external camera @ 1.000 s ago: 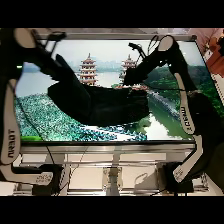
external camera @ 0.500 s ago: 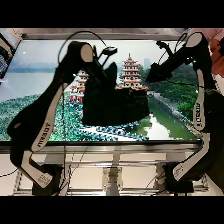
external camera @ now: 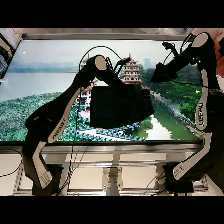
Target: Fold the clothes and pants, and hang the long-sleeved shirts on hangers.
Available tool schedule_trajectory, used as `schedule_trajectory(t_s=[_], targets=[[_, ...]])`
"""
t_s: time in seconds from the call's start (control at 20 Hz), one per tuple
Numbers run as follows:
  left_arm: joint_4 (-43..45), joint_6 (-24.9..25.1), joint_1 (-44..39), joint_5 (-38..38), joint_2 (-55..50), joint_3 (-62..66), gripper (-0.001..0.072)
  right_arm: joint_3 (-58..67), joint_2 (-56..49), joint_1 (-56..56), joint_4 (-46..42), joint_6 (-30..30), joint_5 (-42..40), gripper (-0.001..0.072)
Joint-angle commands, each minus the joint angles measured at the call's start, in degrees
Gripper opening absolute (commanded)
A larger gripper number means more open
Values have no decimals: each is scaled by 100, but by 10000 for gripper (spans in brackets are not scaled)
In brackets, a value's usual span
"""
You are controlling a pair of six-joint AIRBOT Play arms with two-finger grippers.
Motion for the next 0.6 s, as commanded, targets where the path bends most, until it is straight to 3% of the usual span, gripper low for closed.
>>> schedule_trajectory(t_s=[0.0, 0.1, 0.2, 0.25, 0.3, 0.35, 0.55], targets=[[-1222, 487, 13, 46, -192, 4, 575, 7, 4, -11, -153, 0, 9, 288], [-1615, 660, 81, 42, -188, 4, 574, 7, 4, -11, -448, 0, 9, 289], [-1320, 636, 221, -98, -186, 4, 551, -61, 7, -11, -702, 2, 9, 296], [-916, 468, 328, -284, -181, 4, 518, -190, 7, -11, -758, 2, 9, 418], [-313, 275, 437, -485, -162, 4, 493, -367, 4, -7, -798, 0, -11, 634], [363, 118, 533, -651, -120, 4, 482, -592, 0, 4, -817, 0, -83, 712], [3003, -170, 822, -1346, 221, -17, 482, -1486, -7, 173, -800, -133, -634, 714]])
